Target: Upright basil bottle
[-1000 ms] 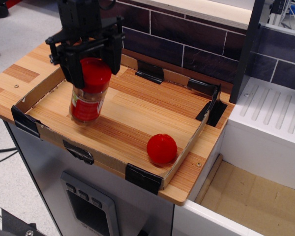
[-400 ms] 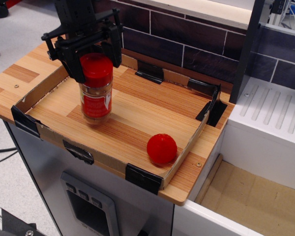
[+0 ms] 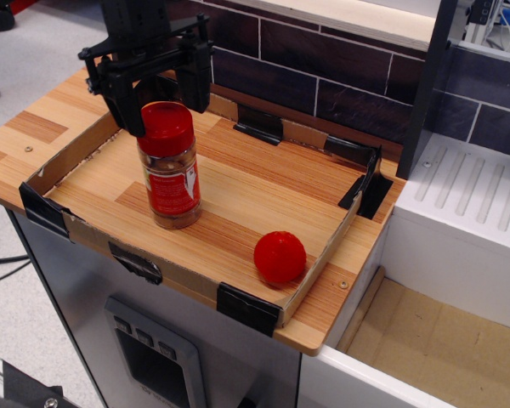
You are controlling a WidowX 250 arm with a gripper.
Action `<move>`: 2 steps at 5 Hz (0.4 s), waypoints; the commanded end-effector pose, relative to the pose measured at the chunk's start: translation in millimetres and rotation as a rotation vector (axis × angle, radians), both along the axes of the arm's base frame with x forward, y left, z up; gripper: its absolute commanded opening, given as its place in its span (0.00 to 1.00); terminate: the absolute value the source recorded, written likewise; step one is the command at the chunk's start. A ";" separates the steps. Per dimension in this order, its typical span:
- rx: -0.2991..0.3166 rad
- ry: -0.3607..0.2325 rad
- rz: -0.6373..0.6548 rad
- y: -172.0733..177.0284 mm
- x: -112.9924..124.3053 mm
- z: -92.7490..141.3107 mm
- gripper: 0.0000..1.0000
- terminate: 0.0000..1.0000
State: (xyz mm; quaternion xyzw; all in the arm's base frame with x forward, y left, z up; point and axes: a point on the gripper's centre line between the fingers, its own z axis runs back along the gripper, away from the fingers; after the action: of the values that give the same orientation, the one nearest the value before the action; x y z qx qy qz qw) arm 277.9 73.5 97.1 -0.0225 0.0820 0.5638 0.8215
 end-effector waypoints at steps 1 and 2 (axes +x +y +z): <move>0.164 -0.135 -0.025 -5.2 8.8 57.8 1.00 0.00; 0.222 -0.152 -0.079 -14.4 9.8 81.0 1.00 0.00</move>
State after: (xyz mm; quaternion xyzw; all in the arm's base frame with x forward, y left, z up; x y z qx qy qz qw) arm 283.3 62.3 157.9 0.0406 -0.0087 0.5330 0.8451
